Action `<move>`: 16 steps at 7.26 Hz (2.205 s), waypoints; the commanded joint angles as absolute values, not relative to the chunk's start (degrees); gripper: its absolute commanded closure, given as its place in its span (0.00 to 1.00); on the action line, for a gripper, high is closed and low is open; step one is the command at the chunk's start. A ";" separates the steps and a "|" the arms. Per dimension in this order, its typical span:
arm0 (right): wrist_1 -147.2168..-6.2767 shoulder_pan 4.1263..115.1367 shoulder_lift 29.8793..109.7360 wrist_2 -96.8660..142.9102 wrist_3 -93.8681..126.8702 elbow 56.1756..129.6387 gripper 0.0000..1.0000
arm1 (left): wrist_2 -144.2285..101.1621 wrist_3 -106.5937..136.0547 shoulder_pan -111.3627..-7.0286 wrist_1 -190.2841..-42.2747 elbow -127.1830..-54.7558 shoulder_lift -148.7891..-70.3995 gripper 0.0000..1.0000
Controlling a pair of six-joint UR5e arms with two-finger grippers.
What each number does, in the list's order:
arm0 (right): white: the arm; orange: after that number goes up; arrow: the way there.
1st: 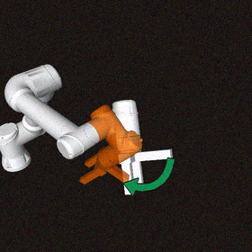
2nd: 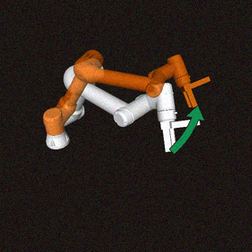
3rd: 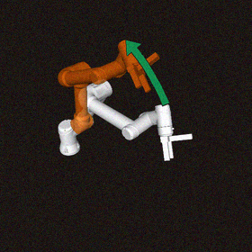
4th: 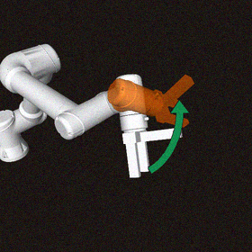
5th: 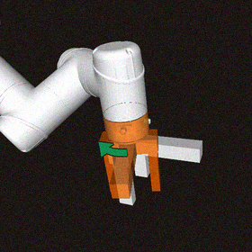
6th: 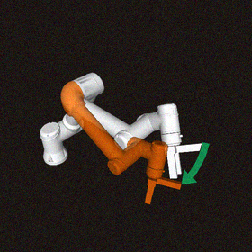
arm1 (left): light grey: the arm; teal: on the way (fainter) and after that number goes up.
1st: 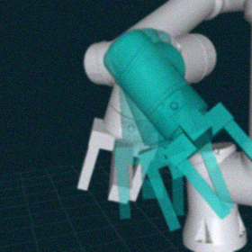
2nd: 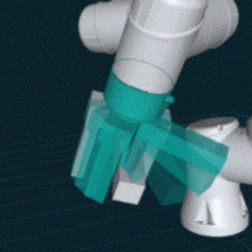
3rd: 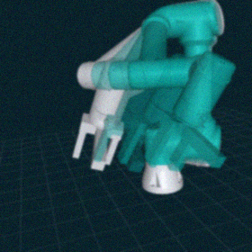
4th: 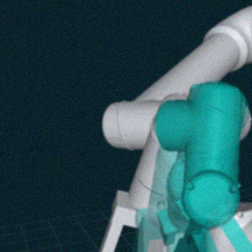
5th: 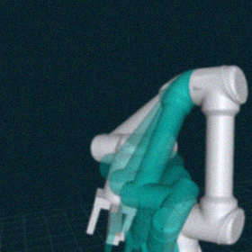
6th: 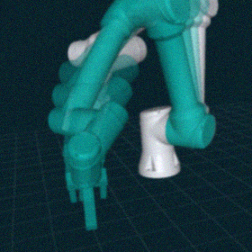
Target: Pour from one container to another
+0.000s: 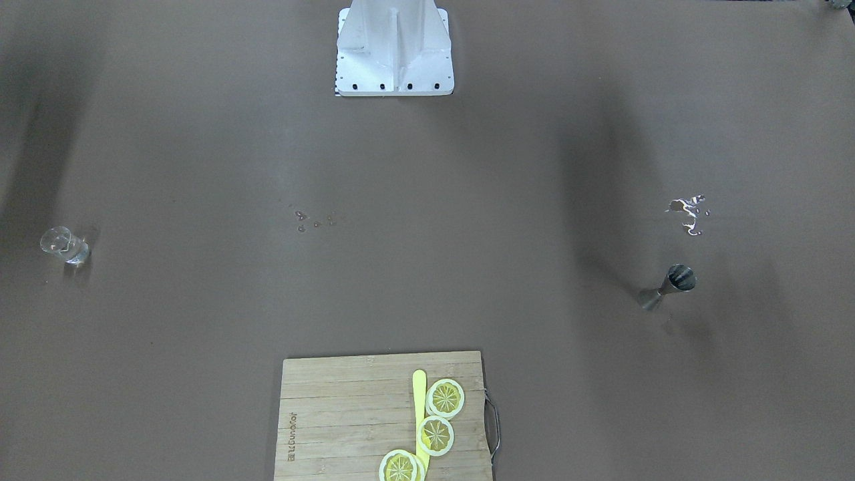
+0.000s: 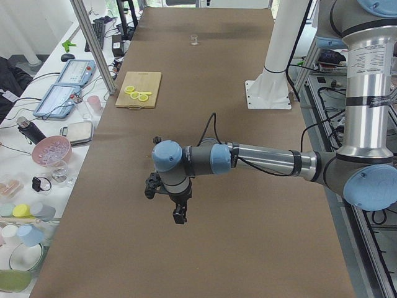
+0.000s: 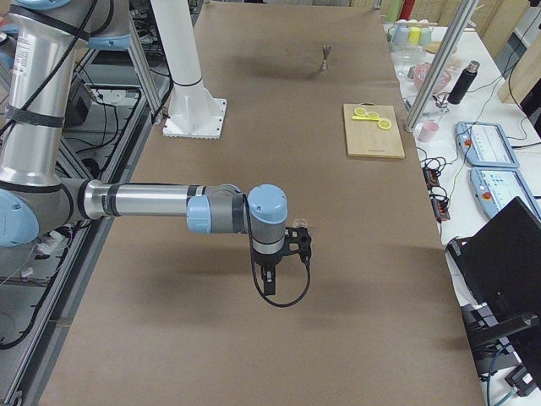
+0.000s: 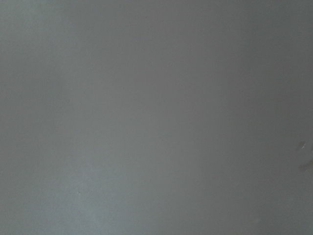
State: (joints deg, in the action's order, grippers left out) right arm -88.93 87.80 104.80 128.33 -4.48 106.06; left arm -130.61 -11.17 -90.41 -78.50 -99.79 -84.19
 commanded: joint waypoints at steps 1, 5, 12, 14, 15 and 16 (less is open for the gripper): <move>-88.95 87.80 104.77 128.67 -4.48 106.08 0.00 | -131.56 -10.99 -91.32 -83.75 -100.11 -79.64 0.02; -88.86 87.80 104.68 128.67 -4.48 106.08 0.00 | -136.23 -8.35 -91.67 -83.67 -99.58 -82.35 0.02; -88.86 87.80 104.59 128.94 -4.48 106.44 0.00 | -136.14 -7.82 -91.67 -83.67 -100.11 -82.62 0.02; -88.94 87.80 104.68 128.76 -4.48 106.17 0.00 | -136.14 -7.74 -91.67 -83.67 -100.19 -82.53 0.02; -88.95 87.80 104.68 128.76 -4.48 106.17 0.00 | -136.14 -7.73 -91.67 -83.67 -100.20 -82.53 0.02; -88.86 87.80 104.59 129.19 -4.48 106.95 0.00 | -136.14 -7.73 -91.67 -83.67 -100.11 -82.62 0.02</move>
